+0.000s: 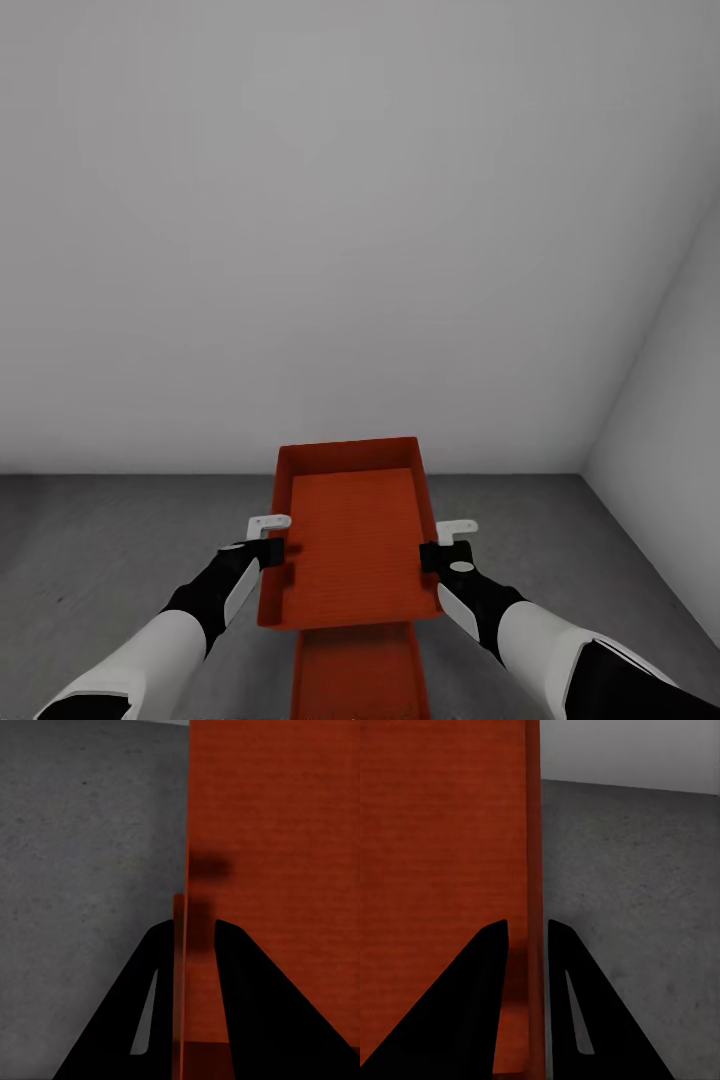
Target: Move the two storage containers from the living room to the garage. In the garage, place one container on the floor and stack the other container on top of it (either order is fine).
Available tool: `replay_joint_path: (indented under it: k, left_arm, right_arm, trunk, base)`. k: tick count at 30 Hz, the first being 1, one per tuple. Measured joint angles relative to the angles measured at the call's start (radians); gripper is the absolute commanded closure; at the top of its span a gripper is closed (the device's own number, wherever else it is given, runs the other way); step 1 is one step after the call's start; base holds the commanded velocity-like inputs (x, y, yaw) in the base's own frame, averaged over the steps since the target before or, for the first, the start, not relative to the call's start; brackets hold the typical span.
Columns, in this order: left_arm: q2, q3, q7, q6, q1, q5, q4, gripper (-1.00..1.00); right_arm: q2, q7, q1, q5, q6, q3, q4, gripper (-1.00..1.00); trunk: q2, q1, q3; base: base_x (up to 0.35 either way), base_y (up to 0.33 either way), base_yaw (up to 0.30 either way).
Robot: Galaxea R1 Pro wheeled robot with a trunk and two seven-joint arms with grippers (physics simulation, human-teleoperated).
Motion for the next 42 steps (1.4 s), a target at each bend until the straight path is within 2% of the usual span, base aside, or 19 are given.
replay_joint_path:
  k: [5,23,42]
  left_arm:
    - [0.000,-0.001,0.000,0.000,0.000,0.001,0.000,1.00]
    - [0.000,0.000,0.000,0.000,0.000,0.001,0.000,1.00]
    - [0.001,-0.001,0.000,0.000,0.000,0.001,0.000,1.00]
  right_arm:
    - [0.001,-0.001,0.000,0.000,0.000,0.000,0.000,1.00]
    - [0.000,0.000,0.000,0.002,0.001,-0.002,0.000,1.00]
    - [0.001,-0.001,0.000,-0.001,-0.001,0.001,0.000,1.00]
  trunk:
    - [0.000,0.000,-0.008]
    - [-0.126,0.069,-0.093]
    - [-0.126,0.069,-0.117]
  base:
    - [0.000,0.000,0.000]
    - [0.000,0.000,0.000]
    - [0.000,0.000,0.000]
